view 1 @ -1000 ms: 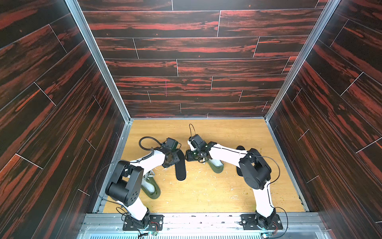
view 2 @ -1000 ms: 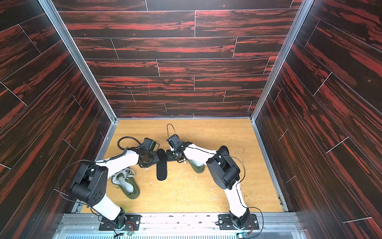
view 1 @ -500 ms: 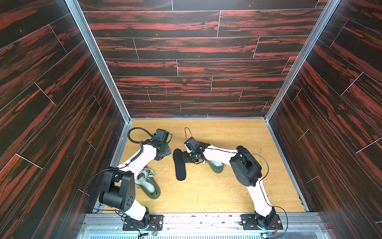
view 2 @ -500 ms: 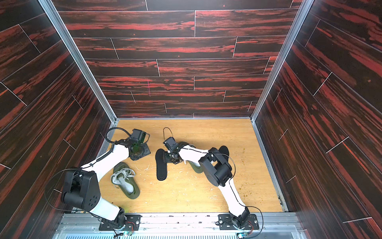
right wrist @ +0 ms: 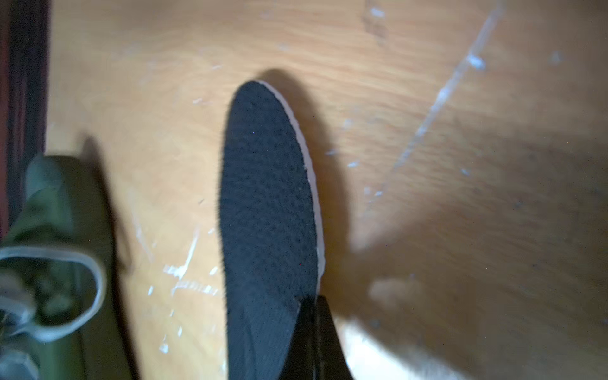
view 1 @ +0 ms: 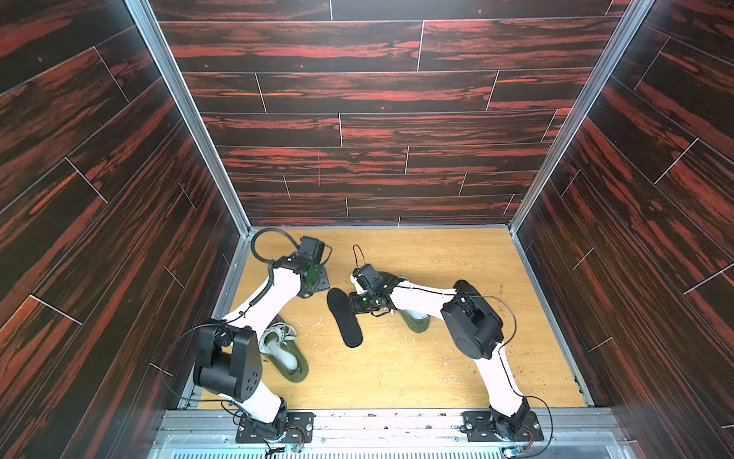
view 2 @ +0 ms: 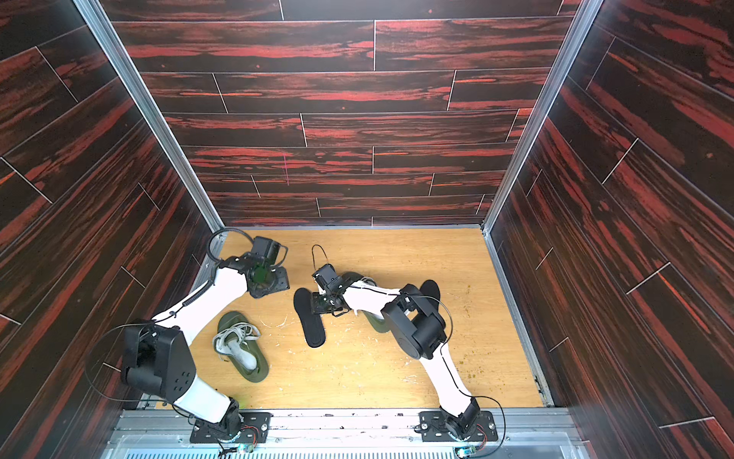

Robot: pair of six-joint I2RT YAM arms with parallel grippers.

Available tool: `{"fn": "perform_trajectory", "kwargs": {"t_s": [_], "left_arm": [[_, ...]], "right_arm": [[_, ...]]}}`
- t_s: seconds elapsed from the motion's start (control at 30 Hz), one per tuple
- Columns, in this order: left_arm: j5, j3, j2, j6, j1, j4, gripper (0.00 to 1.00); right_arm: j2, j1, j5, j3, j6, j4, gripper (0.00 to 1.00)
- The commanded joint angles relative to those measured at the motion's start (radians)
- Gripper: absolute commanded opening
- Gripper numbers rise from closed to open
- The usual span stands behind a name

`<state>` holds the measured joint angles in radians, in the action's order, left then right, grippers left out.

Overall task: Insert the insole into the shoe
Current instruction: Pick up the insole from the center of the board.

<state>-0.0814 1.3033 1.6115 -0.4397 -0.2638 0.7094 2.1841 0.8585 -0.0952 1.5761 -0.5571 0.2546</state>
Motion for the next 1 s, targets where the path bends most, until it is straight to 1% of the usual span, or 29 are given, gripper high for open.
{"fn": "perform_trajectory", "kwargs": {"t_s": [0.0,0.07,0.1,0.13,0.17,0.27,0.43,0.5,0.63,0.8,0.97], "left_arm": [[0.127,0.084,0.004,0.202,0.001,0.112,0.61],[0.194,0.111,-0.009,0.271,0.001,0.110,0.68],[0.215,0.125,-0.013,0.306,0.001,0.116,0.82],[0.221,0.139,-0.017,0.335,0.001,0.120,0.89],[0.223,0.153,-0.021,0.360,0.001,0.122,0.90],[0.245,0.179,-0.030,0.429,0.003,0.139,0.91],[0.425,0.168,-0.008,0.510,0.003,0.122,0.91],[0.491,0.179,0.027,0.525,0.003,0.116,0.90],[0.643,0.220,0.092,0.579,0.001,0.169,0.86],[0.727,0.200,0.112,0.592,-0.004,0.157,0.83],[0.781,0.171,0.114,0.636,-0.006,0.172,0.86]], "right_arm": [[-0.128,0.004,-0.038,0.005,0.183,0.049,0.00],[-0.183,-0.005,-0.043,-0.012,0.243,0.122,0.00],[-0.210,-0.010,-0.047,-0.031,0.264,0.141,0.00],[-0.248,-0.021,-0.058,-0.060,0.286,0.158,0.00],[-0.288,-0.033,-0.073,-0.093,0.304,0.169,0.00],[-0.402,-0.076,-0.106,-0.178,0.344,0.196,0.00],[-0.517,-0.134,-0.147,-0.250,0.450,0.267,0.00],[-0.541,-0.145,-0.152,-0.263,0.479,0.287,0.00],[-0.575,-0.147,-0.150,-0.282,0.512,0.303,0.00],[-0.587,-0.153,-0.127,-0.311,0.523,0.269,0.00],[-0.604,-0.154,-0.146,-0.326,0.545,0.236,0.00]]}}
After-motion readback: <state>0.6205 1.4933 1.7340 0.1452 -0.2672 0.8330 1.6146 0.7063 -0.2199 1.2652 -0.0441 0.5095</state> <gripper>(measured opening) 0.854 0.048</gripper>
